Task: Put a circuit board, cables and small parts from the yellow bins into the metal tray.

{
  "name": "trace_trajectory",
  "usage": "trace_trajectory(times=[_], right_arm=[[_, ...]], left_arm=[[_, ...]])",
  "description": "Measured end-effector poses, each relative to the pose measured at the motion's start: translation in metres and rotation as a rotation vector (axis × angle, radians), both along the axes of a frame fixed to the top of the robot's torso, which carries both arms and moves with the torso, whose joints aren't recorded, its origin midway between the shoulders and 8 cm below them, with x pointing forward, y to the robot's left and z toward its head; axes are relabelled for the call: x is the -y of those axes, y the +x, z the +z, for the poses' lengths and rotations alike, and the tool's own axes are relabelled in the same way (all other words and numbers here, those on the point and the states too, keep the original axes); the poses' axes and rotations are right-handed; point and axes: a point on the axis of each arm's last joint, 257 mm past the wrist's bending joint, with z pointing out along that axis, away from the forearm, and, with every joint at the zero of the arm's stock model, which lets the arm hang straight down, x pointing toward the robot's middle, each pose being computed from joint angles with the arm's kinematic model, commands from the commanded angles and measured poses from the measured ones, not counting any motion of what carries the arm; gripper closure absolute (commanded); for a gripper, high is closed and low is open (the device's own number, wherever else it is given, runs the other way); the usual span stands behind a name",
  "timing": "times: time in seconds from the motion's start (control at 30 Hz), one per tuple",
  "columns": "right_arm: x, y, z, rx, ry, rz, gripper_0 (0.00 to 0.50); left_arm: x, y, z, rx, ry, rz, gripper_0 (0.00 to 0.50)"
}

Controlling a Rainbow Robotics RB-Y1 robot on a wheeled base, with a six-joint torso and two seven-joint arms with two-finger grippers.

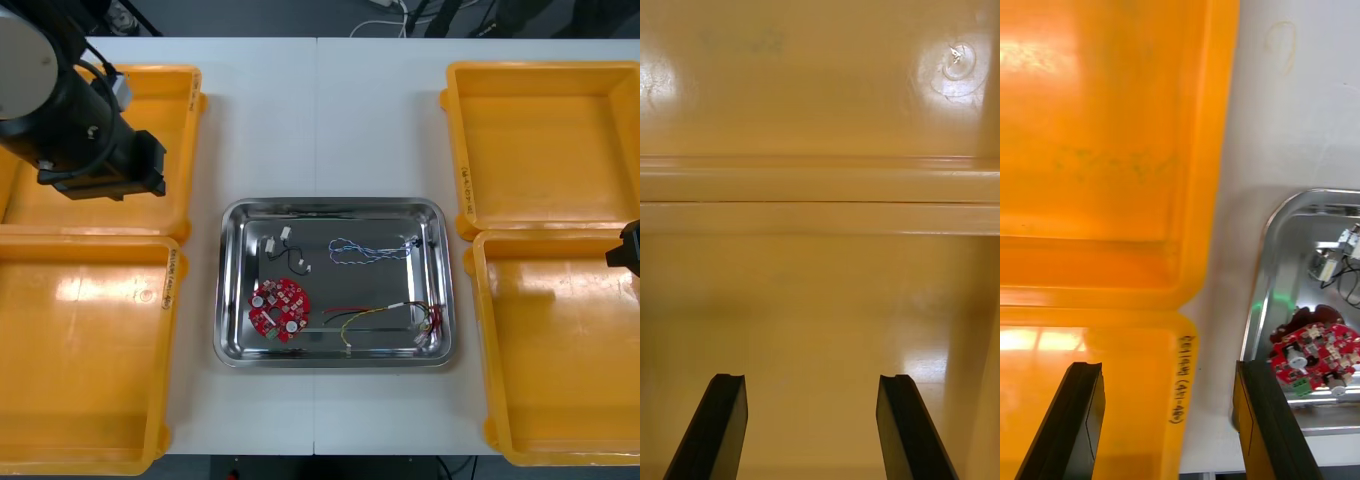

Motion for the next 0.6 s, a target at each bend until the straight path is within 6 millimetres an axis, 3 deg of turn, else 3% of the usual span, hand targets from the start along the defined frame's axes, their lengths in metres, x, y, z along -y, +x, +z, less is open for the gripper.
trace_trajectory(times=[0.27, 0.6], right_arm=[[-0.002, -0.001, -0.001, -0.004, 0.006, 0.004, 0.0], [0.0, -0.006, -0.004, -0.023, 0.004, 0.002, 0.0]], left_arm=[[-0.046, -0.009, -0.004, 0.003, 0.059, -0.108, 0.0], [-0.089, -0.024, -0.016, -0.014, 0.011, -0.001, 0.0]])
